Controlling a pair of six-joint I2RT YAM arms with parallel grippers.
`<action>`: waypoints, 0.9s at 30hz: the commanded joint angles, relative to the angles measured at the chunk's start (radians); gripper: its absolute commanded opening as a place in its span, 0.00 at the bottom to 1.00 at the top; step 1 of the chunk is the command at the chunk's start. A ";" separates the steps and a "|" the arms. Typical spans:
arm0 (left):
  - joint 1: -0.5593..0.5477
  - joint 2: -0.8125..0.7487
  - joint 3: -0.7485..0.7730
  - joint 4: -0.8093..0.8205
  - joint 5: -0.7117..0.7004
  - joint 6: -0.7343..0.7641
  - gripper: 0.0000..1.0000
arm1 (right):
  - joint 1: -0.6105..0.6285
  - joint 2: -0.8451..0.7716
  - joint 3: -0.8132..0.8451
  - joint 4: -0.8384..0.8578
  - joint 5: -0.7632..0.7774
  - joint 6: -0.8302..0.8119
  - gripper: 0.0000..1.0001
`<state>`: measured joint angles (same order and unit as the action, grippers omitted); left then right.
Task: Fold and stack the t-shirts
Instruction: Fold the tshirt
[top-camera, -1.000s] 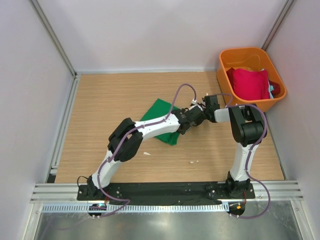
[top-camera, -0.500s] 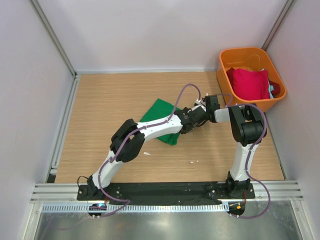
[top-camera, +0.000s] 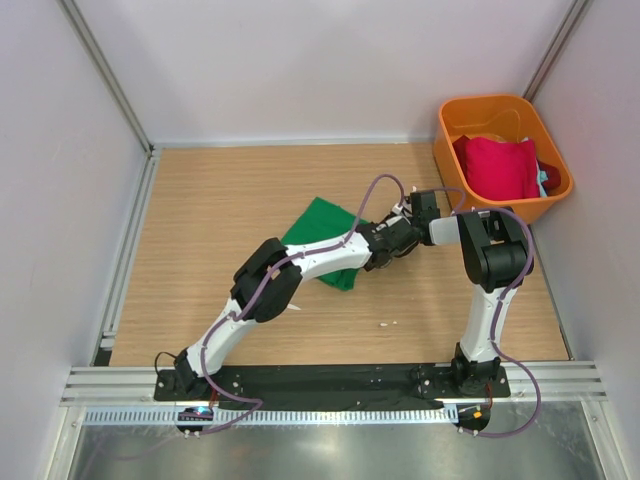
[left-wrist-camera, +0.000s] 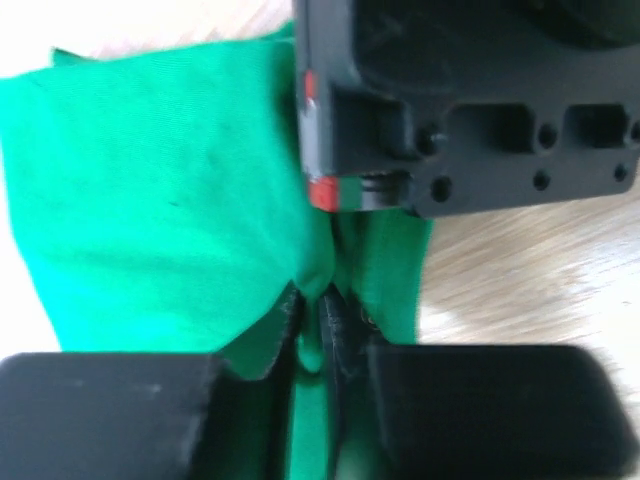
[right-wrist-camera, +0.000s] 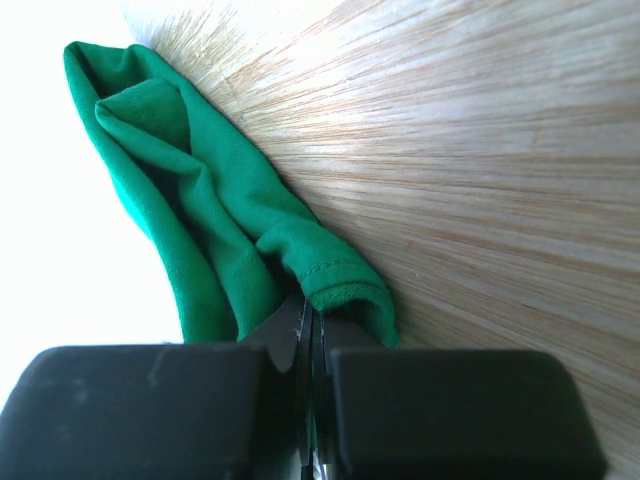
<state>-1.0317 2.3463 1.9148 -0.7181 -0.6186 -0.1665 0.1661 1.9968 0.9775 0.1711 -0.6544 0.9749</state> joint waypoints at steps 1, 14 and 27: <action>0.005 0.007 0.056 -0.009 -0.072 0.005 0.10 | -0.007 0.028 -0.026 -0.044 0.050 -0.027 0.01; 0.005 -0.030 0.177 -0.110 0.086 -0.102 0.00 | -0.008 0.036 -0.025 -0.038 0.050 -0.025 0.01; 0.022 0.004 0.271 -0.167 0.191 -0.130 0.00 | -0.027 0.036 -0.017 -0.056 0.039 -0.050 0.01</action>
<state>-1.0218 2.3478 2.1250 -0.8768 -0.4671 -0.2779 0.1478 2.0018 0.9722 0.1791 -0.6777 0.9707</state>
